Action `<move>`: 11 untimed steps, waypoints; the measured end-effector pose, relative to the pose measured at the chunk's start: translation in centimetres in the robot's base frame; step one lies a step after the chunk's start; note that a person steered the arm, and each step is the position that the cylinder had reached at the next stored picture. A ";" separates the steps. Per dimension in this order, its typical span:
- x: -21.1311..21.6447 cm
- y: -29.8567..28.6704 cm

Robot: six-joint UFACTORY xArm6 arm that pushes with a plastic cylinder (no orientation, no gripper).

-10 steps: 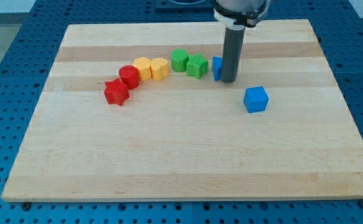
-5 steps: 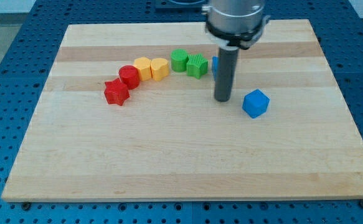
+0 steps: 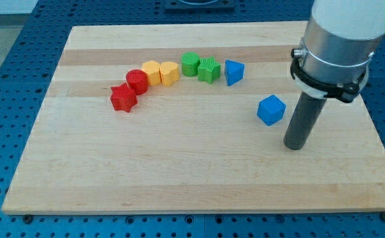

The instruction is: Move the blue cube towards the blue triangle

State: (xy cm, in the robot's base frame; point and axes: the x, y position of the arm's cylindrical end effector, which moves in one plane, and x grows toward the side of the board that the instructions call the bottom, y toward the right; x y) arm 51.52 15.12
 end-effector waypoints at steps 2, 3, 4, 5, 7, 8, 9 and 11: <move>-7.4 -0.8; -8.6 -0.9; -9.5 -0.9; -10.8 1.1; -7.9 5.8; -6.4 3.2; -4.2 -2.0; -0.1 -7.4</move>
State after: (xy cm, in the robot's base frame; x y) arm 51.43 7.73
